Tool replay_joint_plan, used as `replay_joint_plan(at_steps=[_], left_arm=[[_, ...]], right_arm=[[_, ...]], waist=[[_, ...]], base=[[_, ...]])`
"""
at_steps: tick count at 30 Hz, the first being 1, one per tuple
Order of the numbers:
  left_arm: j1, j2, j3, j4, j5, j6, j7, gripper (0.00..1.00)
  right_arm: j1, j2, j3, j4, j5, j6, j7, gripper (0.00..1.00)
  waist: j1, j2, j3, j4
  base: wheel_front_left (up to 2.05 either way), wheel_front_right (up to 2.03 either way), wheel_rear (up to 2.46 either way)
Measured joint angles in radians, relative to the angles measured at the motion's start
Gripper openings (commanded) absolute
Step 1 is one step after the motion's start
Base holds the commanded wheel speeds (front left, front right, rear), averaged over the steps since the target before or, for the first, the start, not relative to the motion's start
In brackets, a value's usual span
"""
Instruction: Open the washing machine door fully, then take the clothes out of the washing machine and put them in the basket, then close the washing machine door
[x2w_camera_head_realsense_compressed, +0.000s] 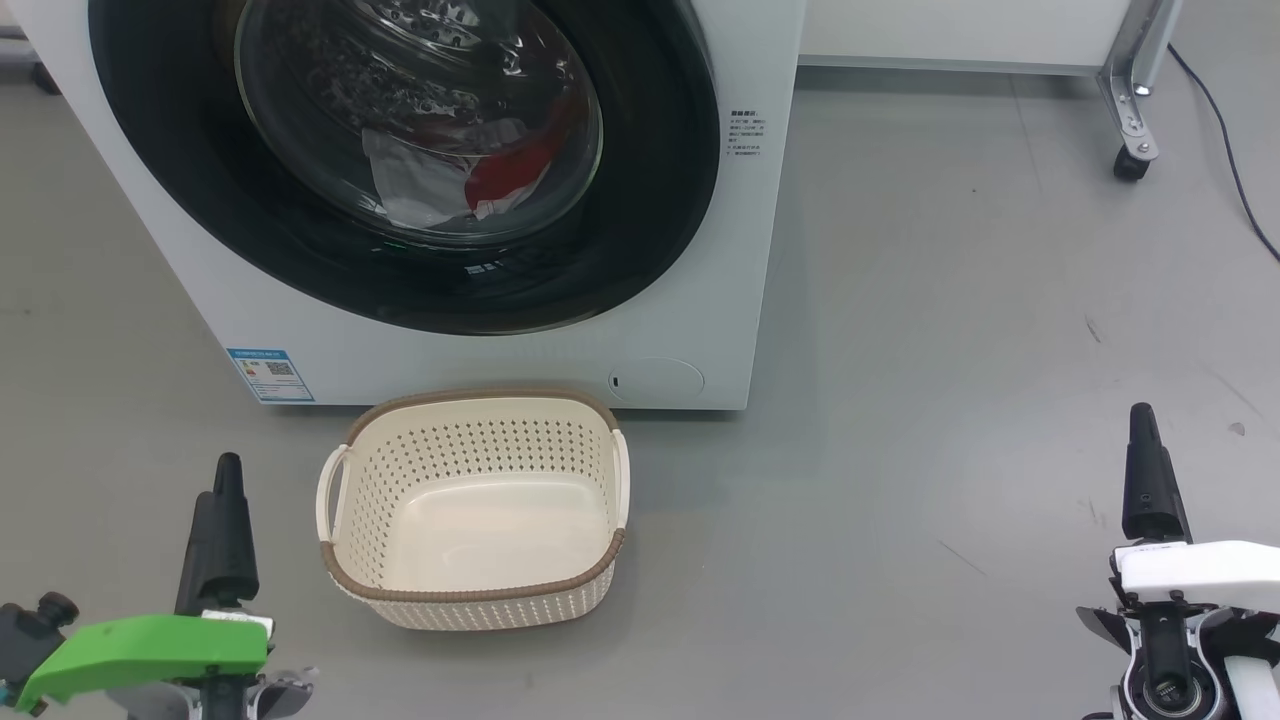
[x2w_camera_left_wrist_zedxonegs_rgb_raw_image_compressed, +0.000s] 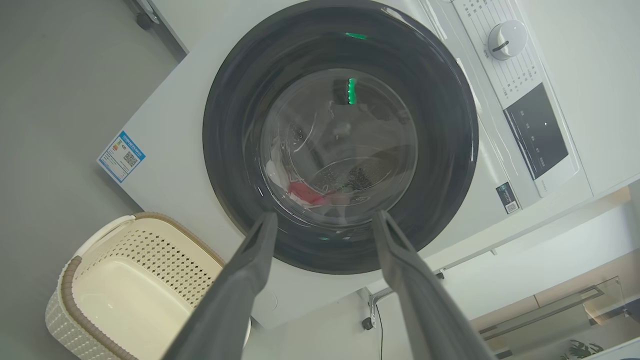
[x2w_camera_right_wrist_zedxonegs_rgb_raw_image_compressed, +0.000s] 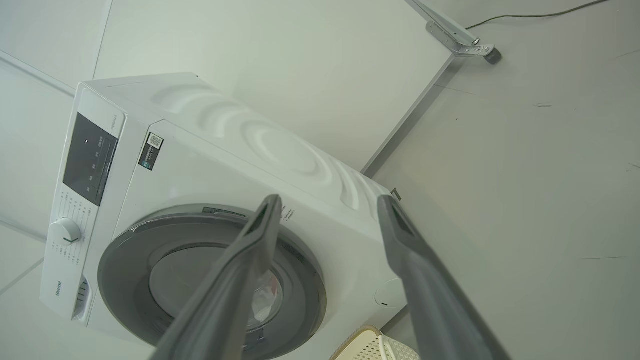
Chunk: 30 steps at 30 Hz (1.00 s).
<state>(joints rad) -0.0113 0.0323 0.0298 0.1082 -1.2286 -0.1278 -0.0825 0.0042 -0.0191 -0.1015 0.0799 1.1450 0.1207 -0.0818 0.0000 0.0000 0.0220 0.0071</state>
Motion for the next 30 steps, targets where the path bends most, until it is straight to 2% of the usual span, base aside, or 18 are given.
replay_joint_plan(at_steps=[10, 13, 20, 30], left_arm=[[0.0, 0.016, -0.034, -0.029, 0.188, 0.0, -0.034, 1.0], [0.0, 0.018, -0.046, -0.035, 0.242, 0.0, -0.044, 1.0], [0.001, 0.026, -0.08, -0.047, 0.381, 0.0, -0.068, 1.0], [0.002, 0.04, -0.125, -0.058, 0.578, 0.0, -0.099, 1.0]], right_arm=[[0.002, -0.005, 0.03, -0.032, -0.158, -0.011, -0.032, 1.0], [0.002, -0.006, 0.037, -0.04, -0.2, -0.026, -0.04, 1.0], [0.007, -0.008, 0.07, -0.041, -0.355, -0.037, -0.067, 1.0], [0.024, -0.011, 0.108, -0.04, -0.491, -0.072, -0.101, 1.0]], waist=[[0.0, 0.0, 0.007, 0.003], [0.0, 0.0, 0.009, 0.004], [0.0, 0.0, 0.01, 0.009], [0.0, 0.0, 0.01, 0.01]], base=[[0.0, 0.0, 0.0], [0.0, 0.0, 0.0], [0.0, 0.0, 0.0], [0.0, 0.0, 0.0]])
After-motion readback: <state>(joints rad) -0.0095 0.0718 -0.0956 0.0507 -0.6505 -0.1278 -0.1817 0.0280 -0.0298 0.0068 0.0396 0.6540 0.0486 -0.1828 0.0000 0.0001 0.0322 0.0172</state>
